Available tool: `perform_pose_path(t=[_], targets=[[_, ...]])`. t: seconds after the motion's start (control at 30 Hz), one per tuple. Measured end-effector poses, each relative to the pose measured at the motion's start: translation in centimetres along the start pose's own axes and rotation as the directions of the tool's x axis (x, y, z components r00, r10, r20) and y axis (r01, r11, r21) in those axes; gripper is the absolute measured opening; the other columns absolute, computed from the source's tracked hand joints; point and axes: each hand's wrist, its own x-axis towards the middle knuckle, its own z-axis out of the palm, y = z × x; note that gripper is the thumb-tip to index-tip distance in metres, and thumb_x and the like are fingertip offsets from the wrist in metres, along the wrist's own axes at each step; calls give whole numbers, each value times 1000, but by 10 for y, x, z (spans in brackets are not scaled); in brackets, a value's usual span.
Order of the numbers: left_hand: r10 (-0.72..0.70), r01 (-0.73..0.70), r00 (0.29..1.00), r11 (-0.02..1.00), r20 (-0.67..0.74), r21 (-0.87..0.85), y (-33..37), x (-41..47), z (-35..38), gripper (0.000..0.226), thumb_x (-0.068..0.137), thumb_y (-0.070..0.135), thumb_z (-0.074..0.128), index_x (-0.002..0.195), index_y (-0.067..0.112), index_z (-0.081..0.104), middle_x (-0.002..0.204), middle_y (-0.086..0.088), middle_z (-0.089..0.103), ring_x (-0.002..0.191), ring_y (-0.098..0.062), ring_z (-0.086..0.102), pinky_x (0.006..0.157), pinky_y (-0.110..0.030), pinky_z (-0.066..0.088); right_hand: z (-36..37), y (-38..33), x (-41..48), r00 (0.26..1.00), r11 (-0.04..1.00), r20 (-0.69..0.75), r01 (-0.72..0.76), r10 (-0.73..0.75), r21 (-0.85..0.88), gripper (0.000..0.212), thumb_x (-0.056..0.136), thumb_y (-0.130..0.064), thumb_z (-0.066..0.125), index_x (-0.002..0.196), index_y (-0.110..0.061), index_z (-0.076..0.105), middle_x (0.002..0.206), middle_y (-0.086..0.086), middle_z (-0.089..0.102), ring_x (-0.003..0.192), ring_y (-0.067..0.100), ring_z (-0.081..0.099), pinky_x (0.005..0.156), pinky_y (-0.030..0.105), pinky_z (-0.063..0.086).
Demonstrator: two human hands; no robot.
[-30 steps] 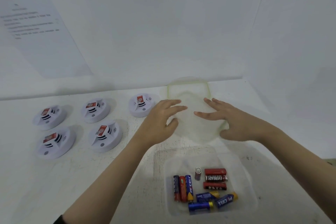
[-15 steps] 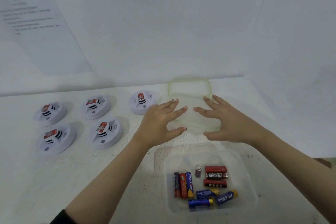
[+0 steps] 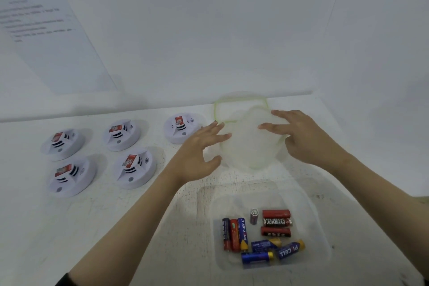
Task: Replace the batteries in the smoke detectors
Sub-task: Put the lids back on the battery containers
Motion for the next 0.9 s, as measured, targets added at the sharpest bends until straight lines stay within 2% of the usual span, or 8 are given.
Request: perform_pose_path(t=[0.1, 0.17, 0.27, 0.33, 0.43, 0.7, 0.8, 0.9], targets=[[25, -25, 999, 1000, -20, -2, 2, -1, 2, 54, 72, 15, 80, 123, 23, 63, 141, 14, 38, 140, -1, 25, 112, -10, 13, -1, -14, -6, 990, 994, 138, -33, 19, 103, 66, 75, -31, 41, 141, -37, 35, 156, 5, 17, 145, 23, 9, 114, 33, 4], [39, -39, 999, 999, -17, -1, 5, -1, 1, 57, 67, 19, 77, 123, 20, 63, 141, 14, 39, 139, 1, 25, 109, -3, 13, 0, -24, -11, 963, 990, 266, -75, 40, 120, 75, 80, -51, 44, 148, -34, 15, 158, 3, -5, 145, 21, -12, 115, 40, -7], [36, -36, 999, 999, 33, -17, 9, -4, 1, 67, 64, 37, 69, 128, 18, 58, 142, 17, 39, 139, 4, 26, 112, -8, 17, 4, -36, -13, 940, 996, 329, -94, 92, -10, 110, 70, -75, 53, 150, -27, -4, 155, 3, -22, 141, 25, -25, 114, 46, -13], [26, -26, 999, 999, 25, -24, 10, -6, 3, 72, 64, 43, 71, 129, 17, 57, 140, 18, 41, 136, 4, 31, 113, -14, 24, 9, -40, -12, 945, 994, 308, -91, 107, -65, 118, 65, -78, 54, 150, -23, -7, 155, 8, -22, 141, 29, -25, 114, 46, -12], [63, -62, 995, 998, -82, 13, 9, -8, 10, 66, 66, 42, 76, 123, 13, 63, 134, 15, 47, 130, 0, 42, 110, -20, 33, 13, -43, -13, 958, 993, 269, -80, 100, -83, 112, 70, -72, 56, 150, -21, -5, 156, 10, -17, 142, 29, -21, 116, 43, -9], [148, -117, 977, 973, -151, 197, 9, -7, 19, 55, 72, 46, 67, 107, 4, 70, 121, -11, 67, 113, -21, 63, 94, -29, 48, 18, -44, -8, 976, 995, 211, -30, 51, -100, 104, 73, -54, 60, 150, -15, 1, 158, 11, -8, 144, 30, -14, 117, 43, -5], [90, -72, 987, 988, -133, 134, 11, -5, 15, 51, 69, 34, 78, 110, 6, 70, 126, -8, 64, 118, -16, 59, 99, -33, 46, 14, -36, -10, 977, 996, 211, 25, -7, -82, 107, 68, -69, 53, 150, -19, 6, 158, 6, -2, 145, 24, -9, 116, 40, -8], [-27, 28, 999, 999, -47, 17, 16, -2, 2, 52, 71, 19, 83, 119, 11, 66, 135, 1, 57, 124, 0, 45, 109, -25, 35, 2, -23, -9, 991, 995, 133, -11, -2, 102, 92, 63, -83, 36, 141, -34, 35, 156, -4, 17, 145, 14, 6, 116, 41, -10]])
